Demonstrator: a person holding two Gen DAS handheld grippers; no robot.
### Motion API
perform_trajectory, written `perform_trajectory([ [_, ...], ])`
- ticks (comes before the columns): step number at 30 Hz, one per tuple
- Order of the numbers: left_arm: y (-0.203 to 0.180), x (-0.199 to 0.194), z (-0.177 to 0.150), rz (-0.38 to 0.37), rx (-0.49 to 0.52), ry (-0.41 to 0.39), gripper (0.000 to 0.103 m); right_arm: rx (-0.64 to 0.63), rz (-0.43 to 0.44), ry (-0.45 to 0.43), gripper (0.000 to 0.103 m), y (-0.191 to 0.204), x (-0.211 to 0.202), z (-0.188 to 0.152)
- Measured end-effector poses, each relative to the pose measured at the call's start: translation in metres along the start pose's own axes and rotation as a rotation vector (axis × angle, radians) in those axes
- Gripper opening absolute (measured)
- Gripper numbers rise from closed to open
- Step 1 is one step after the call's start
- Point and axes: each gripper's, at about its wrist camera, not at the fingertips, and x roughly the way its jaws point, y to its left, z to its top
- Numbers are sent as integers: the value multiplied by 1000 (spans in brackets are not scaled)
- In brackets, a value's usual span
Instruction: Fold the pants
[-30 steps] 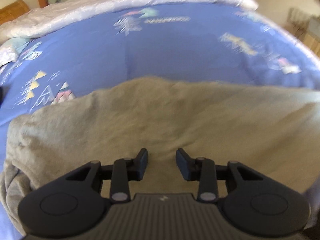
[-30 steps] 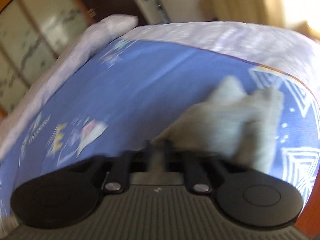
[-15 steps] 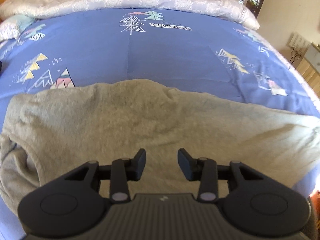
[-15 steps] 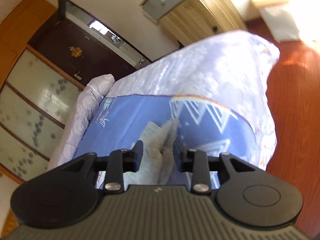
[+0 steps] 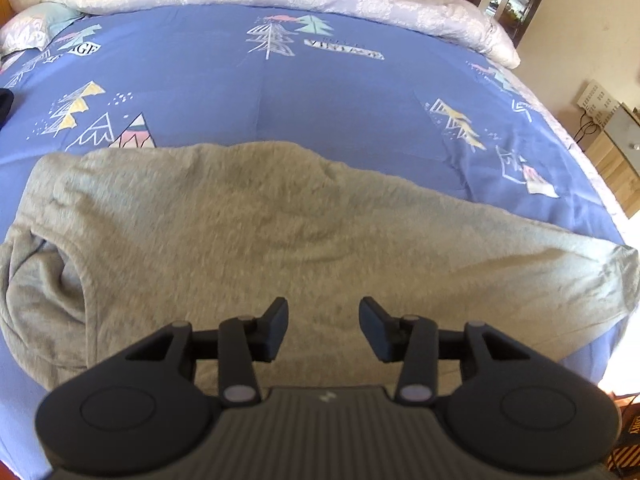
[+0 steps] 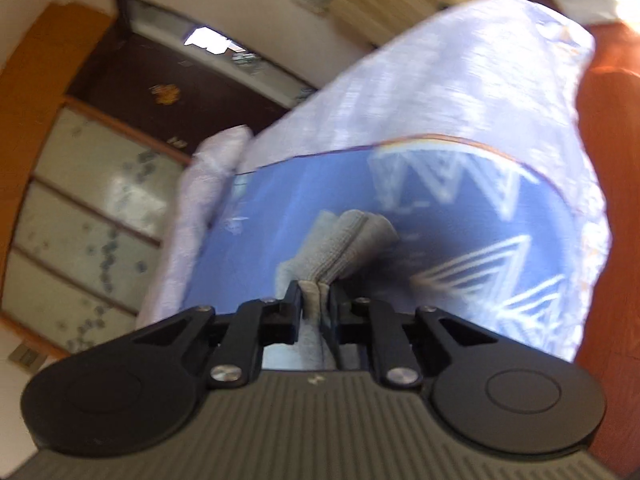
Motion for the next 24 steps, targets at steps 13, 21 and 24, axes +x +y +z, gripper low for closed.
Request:
perform_trajectory([
  [13,-12,0,12,-271,-93,23,50,-784,289,340,16,200,20,-198],
  [21,22,28,-5,-321,-238,131,57,-974,318,636,17,230,59,-347],
  [24,33,38,-7,-335,-296,154,60,-1080,312,620,26,230,62,-366],
])
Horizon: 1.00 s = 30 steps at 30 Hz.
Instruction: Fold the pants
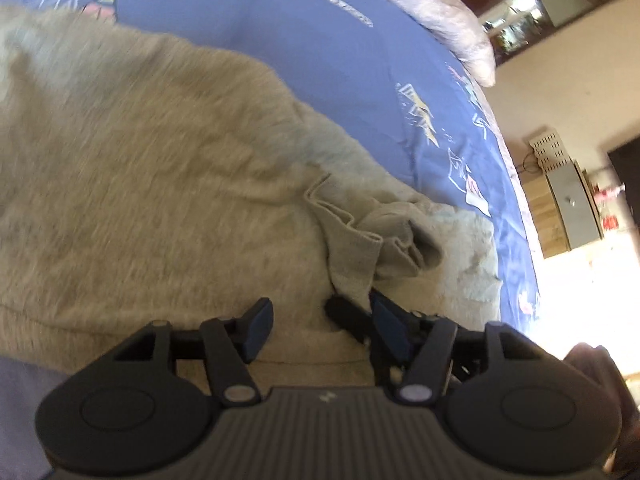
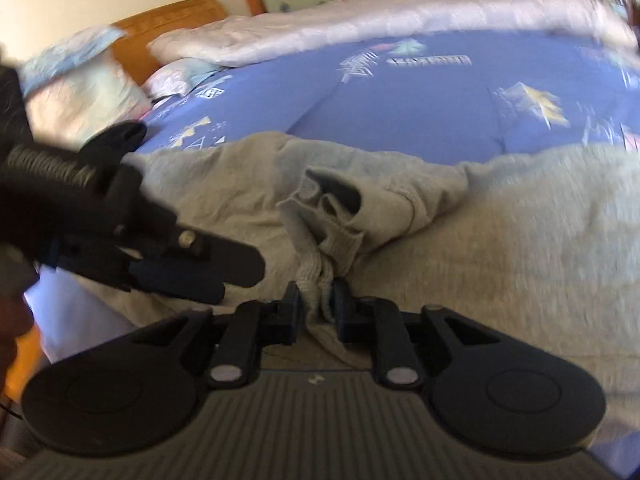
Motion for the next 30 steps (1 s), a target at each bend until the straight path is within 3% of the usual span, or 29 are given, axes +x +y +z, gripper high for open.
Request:
perform_trajectory([
  [2,-1,3,2,-10,-9,0,70,-21,54,21,53,-1,-6,6],
  [3,-3,3,3,-12,-4,-3,72,-15,68,13,55,-1,-12,8],
  [6,-18,8,6,-5,52,-11,78,-45,59,-57,57,-5,-42,7],
  [8,-31,11,5,4,99,-10,88,-38,20,-113,57,-16,-66,1],
  [12,-51,24,4,98,196,-19,91,123,-86,-176,57,-57,-98,-10],
  [13,-55,28,5,129,219,-29,87,173,-123,-189,57,-69,-105,-14],
  [15,-57,34,9,187,246,-45,68,287,-190,-212,57,-94,-116,-24],
  [16,-56,37,12,205,240,-41,37,359,-210,-219,57,-107,-122,-29],
  [17,-54,40,14,197,222,-26,20,431,-216,-222,57,-120,-124,-33],
  [19,-50,37,17,163,175,-27,16,553,-214,-225,58,-140,-127,-42],
  [22,-51,23,16,135,193,-60,14,654,-176,-179,55,-154,-121,-52],
  [25,-50,-1,14,113,210,-118,14,650,-154,-147,28,-147,-118,-51],
  [28,-40,-17,15,192,226,-193,14,557,-129,-172,23,-129,-120,-43],
  [30,-26,-8,18,276,198,-163,23,519,-123,-150,23,-120,-113,-40],
])
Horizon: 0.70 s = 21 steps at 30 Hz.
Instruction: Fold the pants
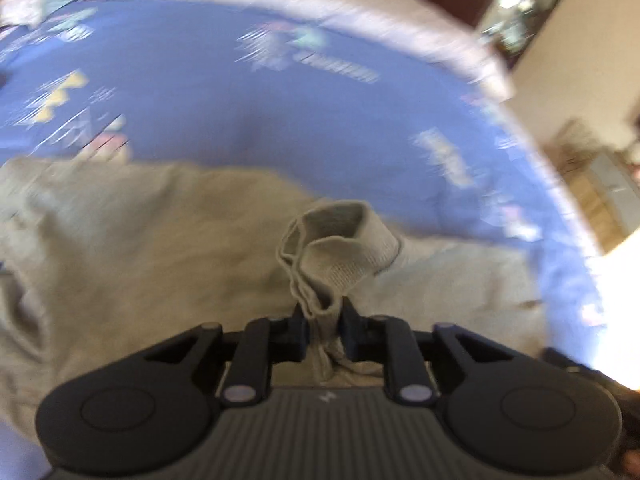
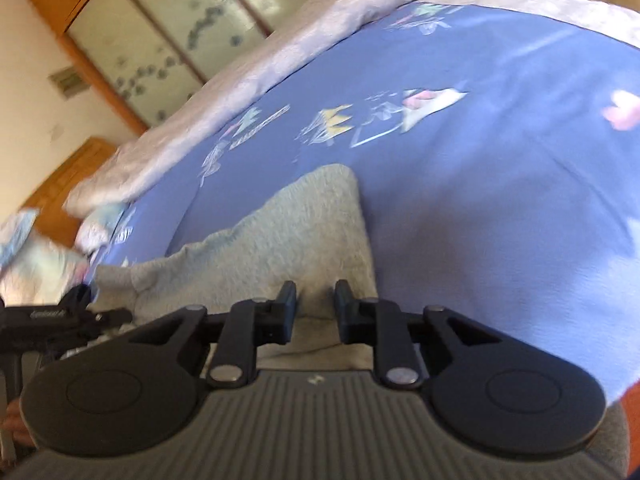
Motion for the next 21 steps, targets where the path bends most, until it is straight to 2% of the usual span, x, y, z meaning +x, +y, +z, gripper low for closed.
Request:
perform_trajectory([
  [1,4,10,-2,33,-10,39,33,-14,-12,15,24,-2,-1,-5],
  [2,8,17,-5,43,-22,66,36,-17,-34,23,24,0,4,-5],
  [5,12,6,-6,11,-36,39,43,10,-47,15,25,-5,4,-1],
  [8,26,-20,-2,-7,-75,-30,41,-33,-84,-61,28,2,-6,4],
  [11,30,-43,6,-72,-111,-105,40,-105,-67,-143,28,17,-15,7],
  [14,11,-49,16,-150,-39,-152,40,-180,-21,-135,28,34,0,10],
  [17,-10,-35,18,-192,45,-144,40,-223,18,-84,28,55,28,12],
  [19,-22,-11,19,-192,83,-110,40,-224,36,-58,28,63,48,13],
  [21,-27,19,18,-150,109,-52,40,-212,19,-17,28,64,66,13],
])
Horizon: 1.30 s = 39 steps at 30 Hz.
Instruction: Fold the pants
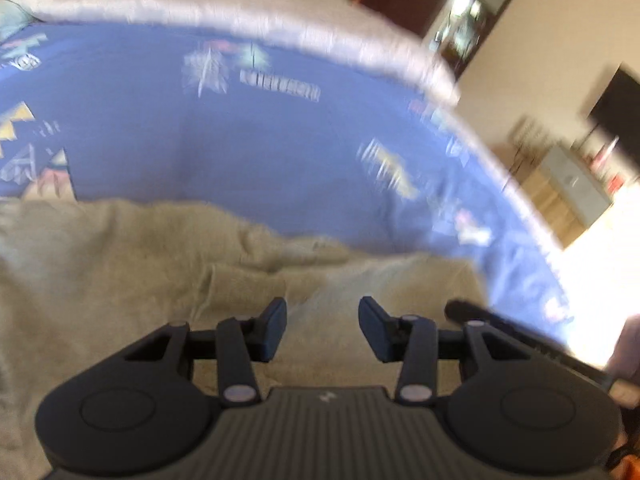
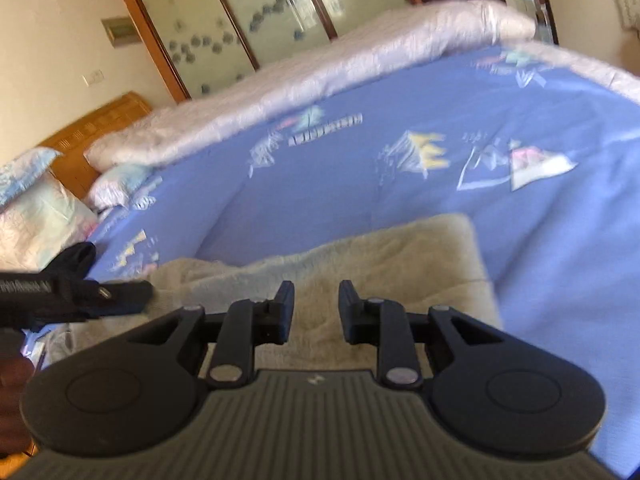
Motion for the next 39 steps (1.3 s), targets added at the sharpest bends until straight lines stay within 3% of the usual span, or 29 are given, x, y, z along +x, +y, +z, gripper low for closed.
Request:
perform_trajectory([
  [1,3,18,-2,58,15,28,39,16,-23,31,28,-1,8,-2],
  [2,9,32,-5,112,19,55,31,35,-63,72,26,-4,18,-4],
  [4,16,35,-6,109,31,11,30,98,-79,116,25,-19,27,-11],
  [6,19,27,-3,93,-14,33,30,124,-69,112,25,-20,19,-10],
  [8,24,4,-4,77,-31,9,36,102,-65,92,35,-15,6,-9],
  [12,51,-73,-20,31,-77,-163,53,51,-8,28,37,2,-16,-12],
  [15,89,-120,-41,83,-168,-246,58,6,51,15,37,22,-20,-12],
  [18,139,-151,-65,152,-330,-277,76,-31,115,52,37,44,-10,-13],
  [20,172,-157,-80,176,-471,-270,82,-64,151,83,37,60,-1,-17],
  [22,194,-154,-85,144,-564,-252,84,-98,182,119,37,79,6,-23],
  [24,204,-142,-84,124,-585,-249,90,-130,203,158,37,95,12,-30],
  [26,213,-126,-80,164,-585,-226,95,-156,221,183,37,110,14,-38],
  [29,228,-108,-71,147,-599,-221,90,-201,233,205,37,118,11,-45],
  [30,230,-107,-69,150,-603,-235,82,-214,227,207,37,119,9,-45],
  [31,233,-105,-65,160,-623,-235,57,-218,220,205,37,119,7,-45],
  [32,238,-102,-62,163,-656,-230,47,-216,213,200,37,118,6,-43],
  [35,242,-105,-62,124,-714,-258,36,-220,196,167,37,121,6,-32],
  [39,230,-114,-61,118,-667,-287,32,-209,195,112,37,129,20,-11],
])
